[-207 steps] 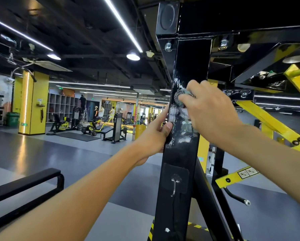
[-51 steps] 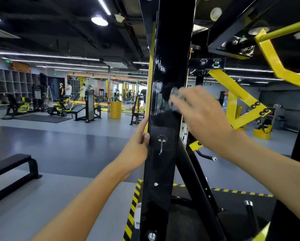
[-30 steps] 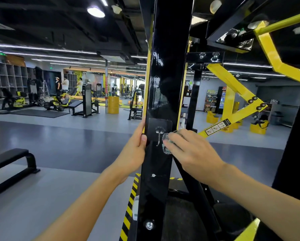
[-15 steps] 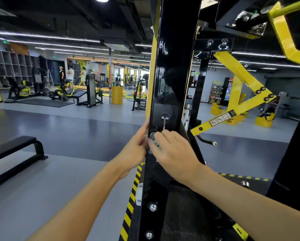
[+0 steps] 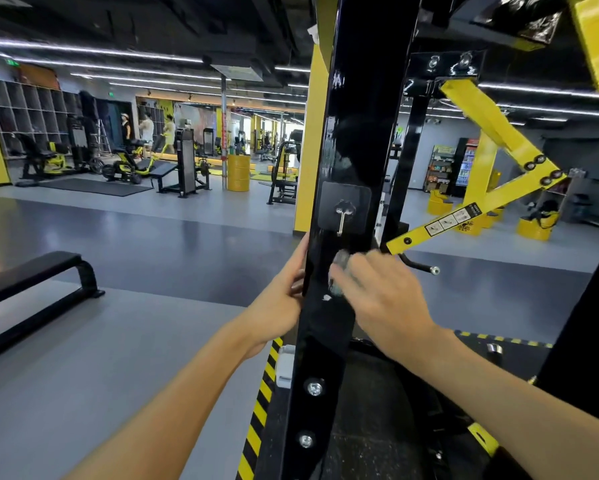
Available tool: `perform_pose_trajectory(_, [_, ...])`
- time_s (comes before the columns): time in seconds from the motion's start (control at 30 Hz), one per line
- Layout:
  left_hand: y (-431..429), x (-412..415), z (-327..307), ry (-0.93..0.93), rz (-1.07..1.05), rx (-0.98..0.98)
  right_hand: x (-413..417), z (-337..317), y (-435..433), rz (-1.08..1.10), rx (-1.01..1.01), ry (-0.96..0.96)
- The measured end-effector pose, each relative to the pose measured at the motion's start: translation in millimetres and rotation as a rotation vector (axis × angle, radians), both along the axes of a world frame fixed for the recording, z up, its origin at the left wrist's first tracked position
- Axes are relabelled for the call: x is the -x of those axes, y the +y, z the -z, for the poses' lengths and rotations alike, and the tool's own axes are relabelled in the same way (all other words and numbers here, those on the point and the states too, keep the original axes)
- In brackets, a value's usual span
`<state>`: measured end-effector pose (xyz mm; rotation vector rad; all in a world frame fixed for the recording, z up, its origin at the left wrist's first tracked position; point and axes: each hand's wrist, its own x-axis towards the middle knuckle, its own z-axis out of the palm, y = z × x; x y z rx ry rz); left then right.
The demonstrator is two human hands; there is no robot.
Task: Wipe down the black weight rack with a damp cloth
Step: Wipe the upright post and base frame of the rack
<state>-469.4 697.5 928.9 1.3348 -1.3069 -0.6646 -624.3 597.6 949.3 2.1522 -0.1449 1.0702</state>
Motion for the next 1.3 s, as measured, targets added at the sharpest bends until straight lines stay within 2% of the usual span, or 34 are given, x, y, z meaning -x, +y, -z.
perform_pose_trajectory(0.07, [-0.1, 0.2, 3.9, -0.008, -0.007, -0.006, 5.1, 6.0, -1.3, -0.017, 0.068, 0.152])
perform_pose_trajectory(0.1, [-0.2, -0.5, 5.9, -0.001, -0.009, -0.008, 6.2, 1.2, -4.9, -0.019, 0.061, 0.145])
perform_pose_trajectory(0.2, [-1.8, -2.5, 11.9, -0.004, -0.007, -0.008, 5.4, -13.6, -11.5, -0.021, -0.073, -0.097])
perform_pose_trajectory(0.23, [-2.3, -3.2, 13.7, -0.020, -0.004, -0.011, 4.4, -11.8, -8.7, -0.025, -0.089, -0.117])
perform_pose_trajectory(0.37, [-2.6, 0.0, 17.6, -0.098, -0.034, -0.009, 1.0, 3.1, -1.1, -0.022, 0.059, 0.131])
perform_pose_trajectory(0.5, [-6.5, 3.5, 23.3, -0.129, -0.081, 0.011, -15.9, -5.9, 6.3, -0.011, -0.095, -0.067])
perform_pose_trajectory(0.63, [-7.2, 9.4, 27.3, -0.081, -0.074, 0.046, -21.6, 13.9, 13.0, -0.068, 0.002, 0.206])
perform_pose_trajectory(0.67, [-6.4, 9.3, 29.6, -0.085, -0.088, 0.026, -22.1, 7.7, 9.9, -0.057, -0.015, 0.189])
perform_pose_trajectory(0.77, [-7.2, 7.6, 39.5, -0.189, -0.191, 0.006, -25.8, 0.5, 8.7, -0.057, -0.120, -0.025])
perform_pose_trajectory(0.9, [-9.4, 9.0, 45.0, -0.327, -0.187, 0.102, -26.9, 25.7, 15.0, -0.075, 0.012, 0.279])
perform_pose_trajectory(0.93, [-7.8, 9.0, 44.7, -0.315, -0.173, 0.102, -25.0, 19.5, 10.4, -0.077, -0.003, 0.258])
perform_pose_trajectory(1.03, [-8.4, 8.4, 45.6, -0.181, -0.155, 0.061, -16.7, 6.9, 1.6, -0.068, -0.120, -0.010])
perform_pose_trajectory(1.07, [-9.6, 7.3, 46.3, -0.157, -0.150, 0.061, -14.8, 11.4, 3.0, -0.046, -0.120, 0.000])
perform_pose_trajectory(1.17, [-12.1, 4.9, 50.5, -0.166, -0.169, 0.072, -8.2, 27.6, 2.4, -0.048, 0.020, 0.260])
perform_pose_trajectory(1.2, [-12.6, 4.6, 51.1, -0.153, -0.166, 0.069, -7.0, 22.9, -0.2, -0.044, 0.018, 0.264])
perform_pose_trajectory(1.3, [-14.0, 3.9, 51.5, -0.137, -0.156, 0.068, -8.0, 15.2, -1.2, -0.026, -0.107, 0.024])
